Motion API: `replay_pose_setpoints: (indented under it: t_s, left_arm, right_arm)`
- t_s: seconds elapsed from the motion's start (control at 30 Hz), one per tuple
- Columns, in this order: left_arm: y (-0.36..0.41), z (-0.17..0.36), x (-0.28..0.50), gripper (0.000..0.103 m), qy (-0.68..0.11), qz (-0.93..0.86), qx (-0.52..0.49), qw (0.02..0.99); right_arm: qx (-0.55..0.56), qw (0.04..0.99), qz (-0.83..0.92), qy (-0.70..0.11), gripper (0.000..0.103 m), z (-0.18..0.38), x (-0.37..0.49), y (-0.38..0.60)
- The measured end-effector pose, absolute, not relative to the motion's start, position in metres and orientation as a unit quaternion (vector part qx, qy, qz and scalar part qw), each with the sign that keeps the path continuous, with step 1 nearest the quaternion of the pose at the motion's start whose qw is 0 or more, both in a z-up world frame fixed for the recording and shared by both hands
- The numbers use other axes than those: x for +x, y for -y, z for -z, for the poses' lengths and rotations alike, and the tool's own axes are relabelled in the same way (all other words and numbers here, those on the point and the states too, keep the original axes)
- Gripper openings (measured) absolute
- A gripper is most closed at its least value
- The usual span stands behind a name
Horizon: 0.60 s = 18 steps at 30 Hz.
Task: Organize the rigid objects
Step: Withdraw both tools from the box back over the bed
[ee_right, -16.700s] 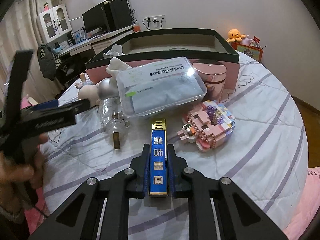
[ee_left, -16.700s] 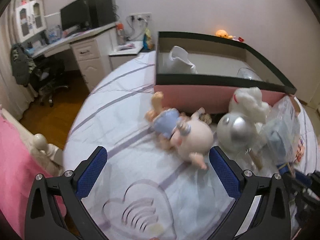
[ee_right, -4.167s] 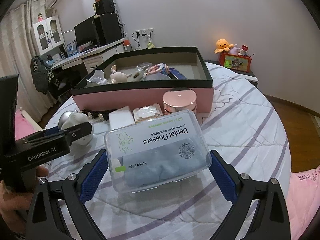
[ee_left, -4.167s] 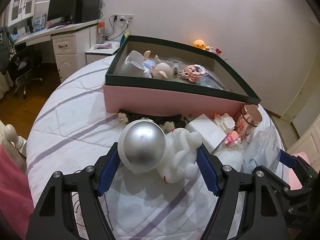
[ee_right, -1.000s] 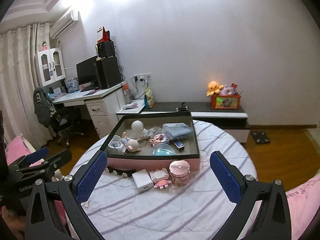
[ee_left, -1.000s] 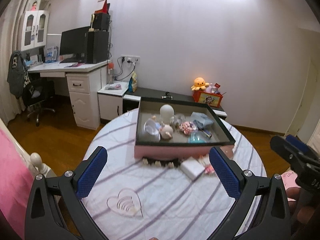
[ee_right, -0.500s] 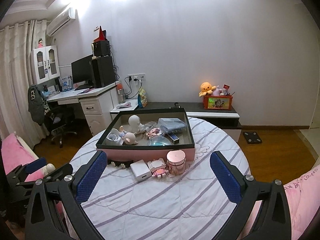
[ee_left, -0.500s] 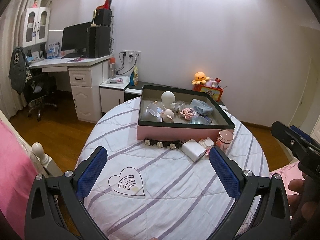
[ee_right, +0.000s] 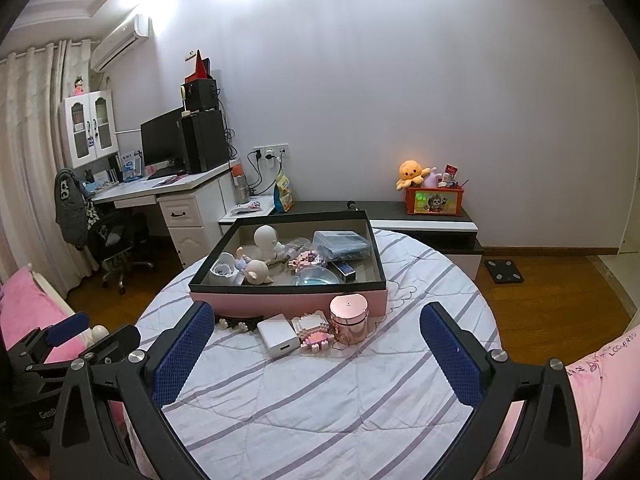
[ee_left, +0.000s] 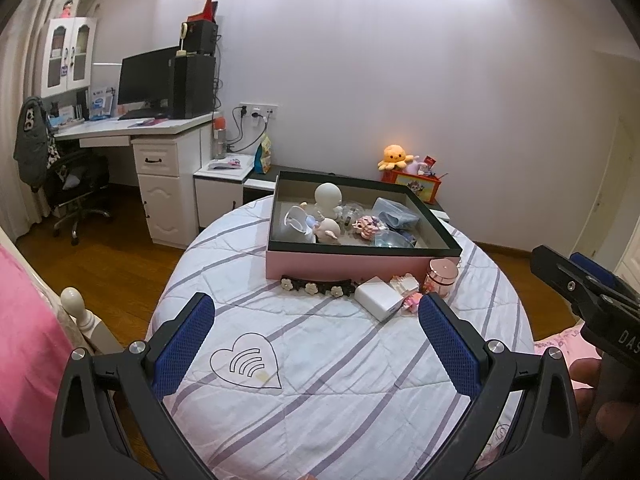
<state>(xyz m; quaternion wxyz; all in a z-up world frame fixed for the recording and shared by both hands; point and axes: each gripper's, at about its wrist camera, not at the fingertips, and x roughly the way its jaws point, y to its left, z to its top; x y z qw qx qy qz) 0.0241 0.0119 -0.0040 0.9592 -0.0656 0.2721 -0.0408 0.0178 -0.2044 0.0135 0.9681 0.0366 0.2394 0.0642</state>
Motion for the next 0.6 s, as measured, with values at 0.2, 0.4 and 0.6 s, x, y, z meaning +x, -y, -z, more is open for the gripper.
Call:
replay_pose_setpoints:
  t_s: [0.2,0.4,0.6]
  left_arm:
    - [-0.013,0.008,0.025,0.103,-0.277,0.04,-0.066,0.958]
    - [-0.014,0.023,0.036,0.103,-0.296,0.036,-0.066,0.952]
    - [-0.011,0.048,0.06,0.103,-0.328,0.037,-0.061,0.942]
  right_arm:
    - [0.038,0.966,-0.06,-0.25,0.103,-0.005,0.019,0.21]
    - [0.041,0.959,-0.045,-0.276,0.103,0.012,0.033,0.221]
    - [0.04,0.949,-0.037,-0.311,0.103,0.038,0.056,0.229]
